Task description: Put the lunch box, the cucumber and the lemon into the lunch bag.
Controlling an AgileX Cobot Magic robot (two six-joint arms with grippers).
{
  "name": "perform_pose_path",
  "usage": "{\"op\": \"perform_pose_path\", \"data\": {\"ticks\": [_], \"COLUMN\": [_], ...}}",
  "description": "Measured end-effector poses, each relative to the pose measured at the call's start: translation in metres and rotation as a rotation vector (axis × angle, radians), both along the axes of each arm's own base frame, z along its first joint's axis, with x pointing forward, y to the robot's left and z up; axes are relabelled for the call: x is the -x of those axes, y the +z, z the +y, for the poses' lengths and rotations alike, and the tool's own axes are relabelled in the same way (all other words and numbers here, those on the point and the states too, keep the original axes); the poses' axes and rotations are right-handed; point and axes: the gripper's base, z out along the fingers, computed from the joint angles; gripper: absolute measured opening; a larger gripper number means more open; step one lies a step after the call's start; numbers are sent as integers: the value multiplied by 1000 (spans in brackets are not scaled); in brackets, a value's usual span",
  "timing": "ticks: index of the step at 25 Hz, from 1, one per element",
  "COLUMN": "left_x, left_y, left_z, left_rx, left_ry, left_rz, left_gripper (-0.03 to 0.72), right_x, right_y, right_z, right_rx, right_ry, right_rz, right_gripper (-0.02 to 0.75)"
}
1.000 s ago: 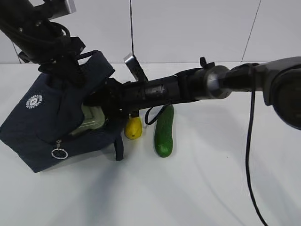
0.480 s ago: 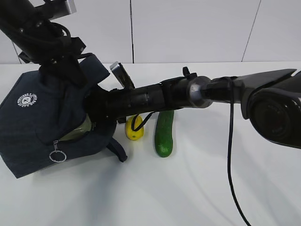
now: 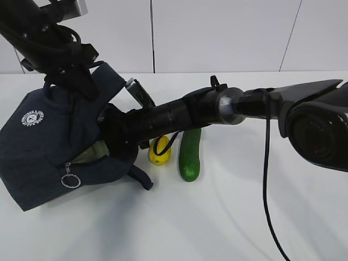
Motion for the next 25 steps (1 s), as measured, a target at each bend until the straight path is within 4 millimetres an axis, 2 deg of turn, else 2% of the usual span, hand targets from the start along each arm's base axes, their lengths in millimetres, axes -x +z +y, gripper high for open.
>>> {"op": "perform_pose_path", "data": {"ticks": [10,13,19,22,25], "left_x": [-9,-9,-9,-9,-8], "left_y": [-26,-26,-26,-26,-26], "left_z": [-4,-5,-5,-5,-5], "left_rx": [-17,-18,-18,-18,-18], "left_ry": [-3,-6,-6,-7,-8], "left_rz": [64,65,67,67,69], "left_gripper": [6,6,6,5,5], "right_x": [1,2,5,6,2], "right_y": [-1,-2,0,0,9], "right_z": [0,-1,0,-1,-10], "right_rx": [16,20,11,13,38], "right_ry": [11,21,61,75,85], "right_rz": [-5,-6,1,9,-1], "right_gripper": [378,384,467,474,475]}}
